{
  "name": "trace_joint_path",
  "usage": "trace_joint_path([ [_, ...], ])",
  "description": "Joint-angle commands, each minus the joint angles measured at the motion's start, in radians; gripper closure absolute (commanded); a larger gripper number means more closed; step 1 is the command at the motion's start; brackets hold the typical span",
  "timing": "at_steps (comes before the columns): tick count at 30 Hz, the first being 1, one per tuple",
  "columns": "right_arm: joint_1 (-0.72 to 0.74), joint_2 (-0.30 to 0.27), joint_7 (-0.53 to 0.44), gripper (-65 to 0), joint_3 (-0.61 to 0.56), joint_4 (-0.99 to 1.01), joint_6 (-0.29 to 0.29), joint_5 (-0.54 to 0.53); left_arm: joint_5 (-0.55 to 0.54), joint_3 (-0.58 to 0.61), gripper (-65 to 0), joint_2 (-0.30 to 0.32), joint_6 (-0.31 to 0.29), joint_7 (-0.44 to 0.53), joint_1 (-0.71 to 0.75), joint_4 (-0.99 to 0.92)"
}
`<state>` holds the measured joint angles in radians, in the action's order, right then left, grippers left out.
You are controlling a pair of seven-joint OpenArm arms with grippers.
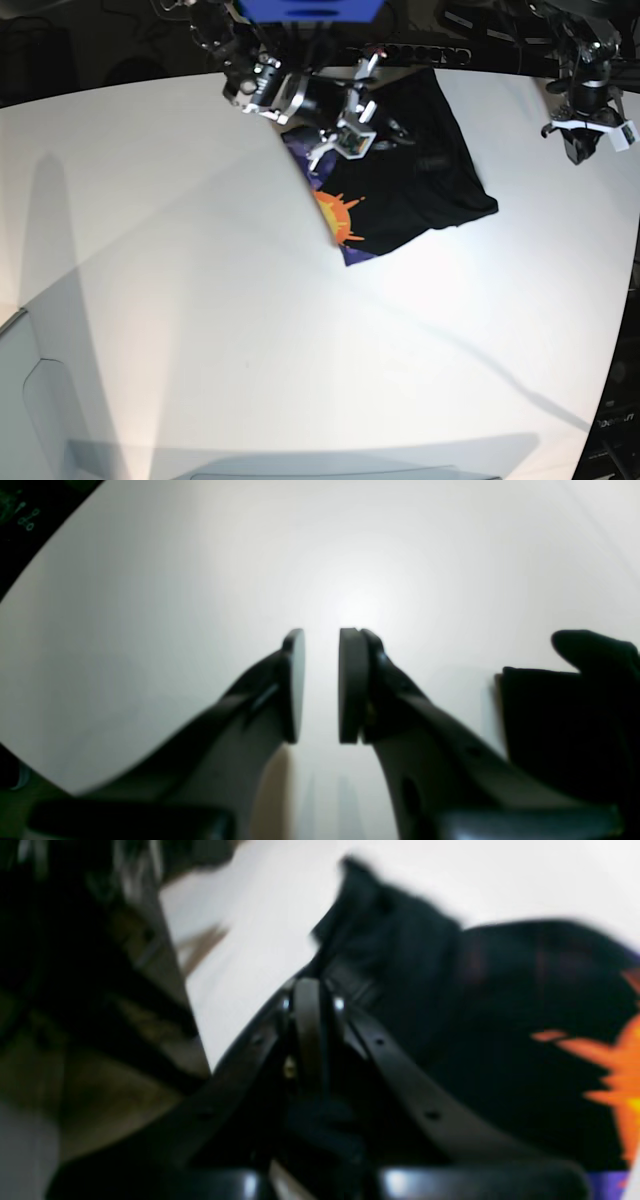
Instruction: Fold the T-shirt properly
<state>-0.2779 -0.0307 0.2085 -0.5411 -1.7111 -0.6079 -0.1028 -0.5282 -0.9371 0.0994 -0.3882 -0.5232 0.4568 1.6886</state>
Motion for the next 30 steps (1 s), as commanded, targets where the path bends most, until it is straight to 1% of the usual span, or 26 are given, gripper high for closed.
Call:
trace_joint_path([
  [1,0.004,0.01,-0.027,-1.5,0.009,-0.02,-0.008,-0.033,-0.013,-0.007,-11.7,0.012,-0.002,0.024,0.006,0.02],
  [5,0.024,0.01,-0.024,-1.5,0.034,0.033,-0.008,-0.048,-0.013,-0.007,-11.7,0.012,-0.002,0.024,0.006,0.02],
  [9,0.042,0.012,-0.024,-1.5,0.028,0.148,-0.008,-0.048,-0.013,-0.007,-11.7,0.01,-0.002,0.024,0.007,0.02],
  [11,0.062,0.022,-0.025,-1.5,0.008,0.194,-0.008,-0.048,-0.013,-0.007,-11.7,0.01,-0.002,0.024,0.007,0.02],
  [14,0.078,0.024,-0.025,-1.5,-0.055,0.219,-0.008,-0.047,-0.013,-0.006,-11.7,0.009,-0.002,0.024,0.007,0.02],
  [21,0.111,-0.002,-0.024,-1.5,-0.242,0.22,-0.008,-0.045,-0.014,-0.001,-11.8,0.007,-0.002,0.024,0.026,0.038],
  [24,0.131,-0.019,-0.024,-1.5,-0.311,0.22,-0.008,-0.045,-0.014,-0.006,-12.3,-0.025,-0.002,0.024,0.038,0.078],
  [25,0.136,-0.021,-0.022,-1.5,-0.319,0.22,-0.008,-0.045,-0.014,-0.006,-13.5,-0.034,-0.002,0.024,0.038,0.094],
  [27,0.131,-0.021,-0.024,-1.5,-0.294,0.214,-0.008,-0.045,-0.014,-0.006,-19.3,-0.054,-0.002,0.024,0.038,0.121],
  [30,0.11,-0.021,-0.024,-1.4,-0.219,0.174,-0.008,-0.048,-0.014,-0.006,-32.4,-0.096,-0.002,0.024,0.052,0.178],
])
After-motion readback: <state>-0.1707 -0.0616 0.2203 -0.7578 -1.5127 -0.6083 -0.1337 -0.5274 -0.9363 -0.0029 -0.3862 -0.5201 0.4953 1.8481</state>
